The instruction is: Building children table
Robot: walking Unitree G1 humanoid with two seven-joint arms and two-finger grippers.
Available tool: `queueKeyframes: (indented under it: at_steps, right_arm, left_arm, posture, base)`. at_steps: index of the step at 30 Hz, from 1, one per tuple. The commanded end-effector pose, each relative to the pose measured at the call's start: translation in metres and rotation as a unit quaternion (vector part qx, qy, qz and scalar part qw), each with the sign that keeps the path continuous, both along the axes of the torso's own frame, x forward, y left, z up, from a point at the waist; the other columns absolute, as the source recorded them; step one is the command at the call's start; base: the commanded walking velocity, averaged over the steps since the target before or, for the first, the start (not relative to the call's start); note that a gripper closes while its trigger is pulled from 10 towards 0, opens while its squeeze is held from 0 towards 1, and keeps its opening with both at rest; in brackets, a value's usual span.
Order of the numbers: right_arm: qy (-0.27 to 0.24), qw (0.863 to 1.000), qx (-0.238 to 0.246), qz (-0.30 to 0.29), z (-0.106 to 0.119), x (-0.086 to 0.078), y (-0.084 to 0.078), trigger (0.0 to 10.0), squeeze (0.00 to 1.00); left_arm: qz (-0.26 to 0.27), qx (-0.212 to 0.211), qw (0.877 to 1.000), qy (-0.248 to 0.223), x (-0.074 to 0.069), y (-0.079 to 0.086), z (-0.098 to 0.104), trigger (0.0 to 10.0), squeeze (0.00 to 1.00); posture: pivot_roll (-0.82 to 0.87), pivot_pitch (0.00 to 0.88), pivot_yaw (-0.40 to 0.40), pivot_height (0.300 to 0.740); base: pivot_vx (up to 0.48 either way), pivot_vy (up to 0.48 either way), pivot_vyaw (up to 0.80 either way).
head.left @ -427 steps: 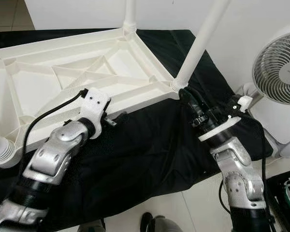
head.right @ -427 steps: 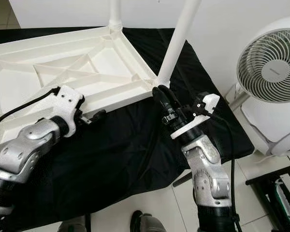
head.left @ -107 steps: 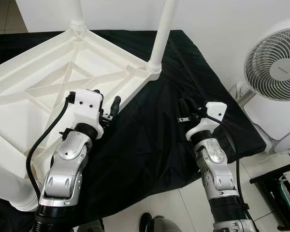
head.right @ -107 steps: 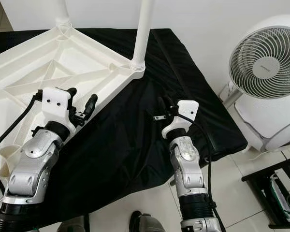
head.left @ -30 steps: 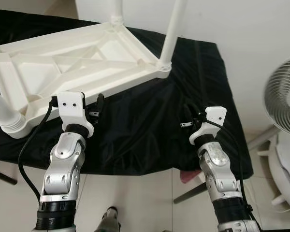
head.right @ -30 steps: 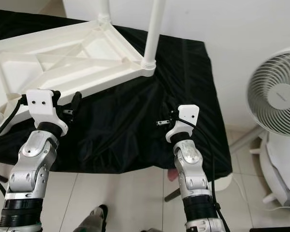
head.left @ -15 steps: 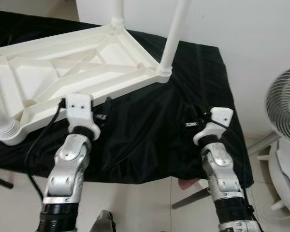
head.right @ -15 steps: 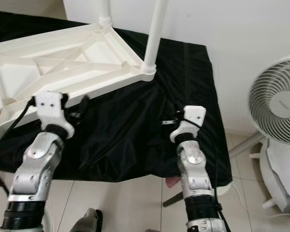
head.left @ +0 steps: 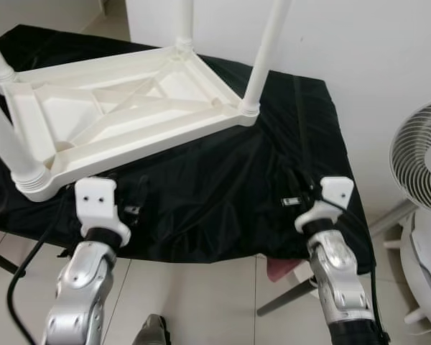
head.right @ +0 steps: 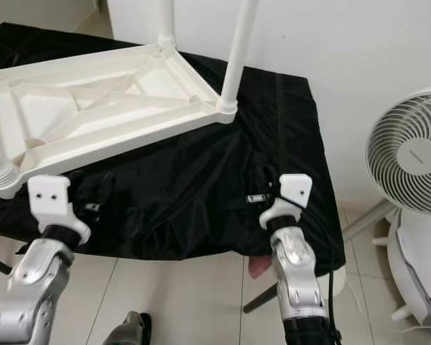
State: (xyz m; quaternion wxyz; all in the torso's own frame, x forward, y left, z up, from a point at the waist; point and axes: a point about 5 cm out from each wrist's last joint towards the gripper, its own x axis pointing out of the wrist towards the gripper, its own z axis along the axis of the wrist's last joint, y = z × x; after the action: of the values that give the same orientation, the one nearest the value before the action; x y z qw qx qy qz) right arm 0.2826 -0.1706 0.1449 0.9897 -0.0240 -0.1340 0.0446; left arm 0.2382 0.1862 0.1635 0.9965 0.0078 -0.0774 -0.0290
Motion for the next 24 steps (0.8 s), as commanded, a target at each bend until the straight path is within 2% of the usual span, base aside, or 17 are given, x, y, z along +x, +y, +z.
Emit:
queueKeyframes:
  at_steps: [1, 4, 9, 24]
  right_arm:
    - [0.0, 1.0, -0.004, -0.006, 0.0, -0.002, -0.004, 10.0, 0.0]
    - [0.002, 1.0, -0.008, -0.006, -0.001, -0.001, -0.006, 10.0, 0.0]
    - [0.0, 1.0, -0.012, -0.002, 0.001, 0.003, -0.006, 10.0, 0.0]
    - [0.003, 1.0, -0.018, -0.001, 0.002, 0.003, -0.009, 10.0, 0.0]
  left_arm:
    - [0.01, 0.0, 1.0, -0.005, -0.002, 0.003, 0.002, 10.0, 0.0]
    - [0.025, 0.001, 1.0, -0.007, -0.005, 0.009, 0.003, 10.0, 0.0]
    - [0.028, 0.0, 1.0, -0.011, -0.008, 0.009, 0.005, 10.0, 0.0]
    - [0.037, -0.004, 0.999, -0.009, -0.015, 0.012, 0.007, 10.0, 0.0]
  posture:
    - [0.21, 0.142, -0.107, 0.74]
    - [0.22, 0.148, -0.114, 0.74]
    - [0.23, 0.152, -0.119, 0.74]
    - [0.24, 0.155, -0.127, 0.74]
  base:
    - [0.0, 0.24, 0.0]
    - [0.0, 0.24, 0.0]
    - [0.0, 0.226, 0.0]
    - [0.0, 0.409, 0.0]
